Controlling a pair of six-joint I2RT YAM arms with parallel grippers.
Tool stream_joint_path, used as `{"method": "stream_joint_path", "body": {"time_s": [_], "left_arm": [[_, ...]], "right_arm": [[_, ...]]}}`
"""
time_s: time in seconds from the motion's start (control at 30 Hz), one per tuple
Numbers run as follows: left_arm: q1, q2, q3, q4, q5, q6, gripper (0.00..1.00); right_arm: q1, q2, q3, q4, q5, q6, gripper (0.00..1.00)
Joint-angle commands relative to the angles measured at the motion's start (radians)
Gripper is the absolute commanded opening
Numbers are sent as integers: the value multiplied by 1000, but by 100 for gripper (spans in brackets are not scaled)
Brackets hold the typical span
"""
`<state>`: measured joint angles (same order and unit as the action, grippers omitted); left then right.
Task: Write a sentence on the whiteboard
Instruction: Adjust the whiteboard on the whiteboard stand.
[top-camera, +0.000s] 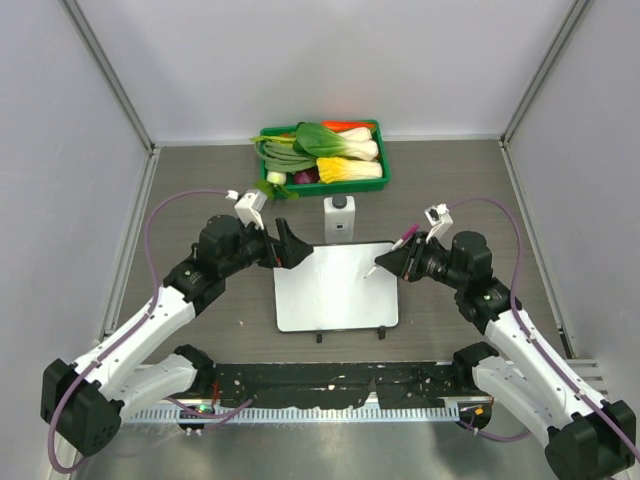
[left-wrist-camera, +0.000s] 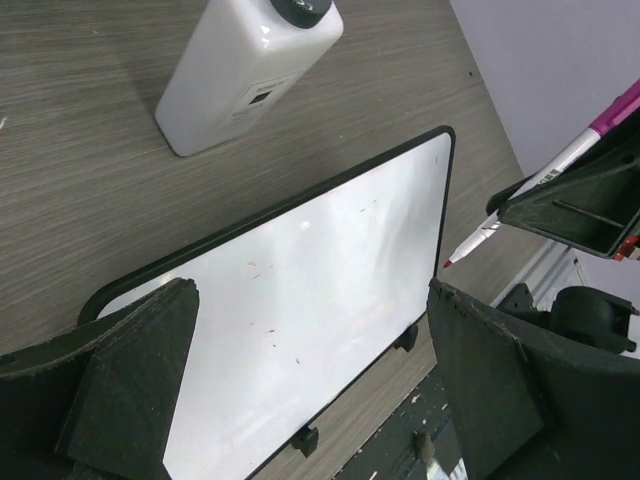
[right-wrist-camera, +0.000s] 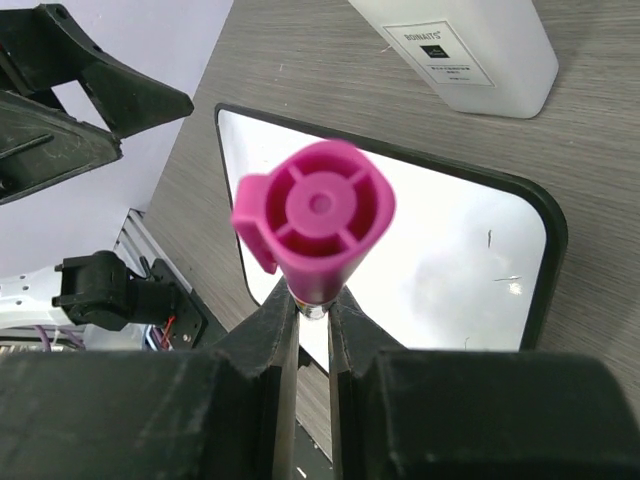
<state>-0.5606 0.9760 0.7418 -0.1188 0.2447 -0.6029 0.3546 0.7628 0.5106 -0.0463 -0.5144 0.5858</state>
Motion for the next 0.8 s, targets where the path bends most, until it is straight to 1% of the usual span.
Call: {"method": "stream_joint_path", "body": {"time_s": [0.0,0.17,0.57,0.67,0.77], "left_arm": [[7,-22,-22,38,-84,-3,100],[8,4,-19,2,-105,2,100],[8,-5,-36,16,-211,26,100],[8,-16,-33,-7,-231,51,100],[10,-17,-18,-67,-236,71,100]], "right_arm": [[4,-48,-4,20,43,-46,2],[4,-72,-23,19,59,-47,1],[4,-65,-38,40,65,-52,1],[4,-66,-38,42,76,-52,1],[6,-66,-38,40,79,-55,1]]}}
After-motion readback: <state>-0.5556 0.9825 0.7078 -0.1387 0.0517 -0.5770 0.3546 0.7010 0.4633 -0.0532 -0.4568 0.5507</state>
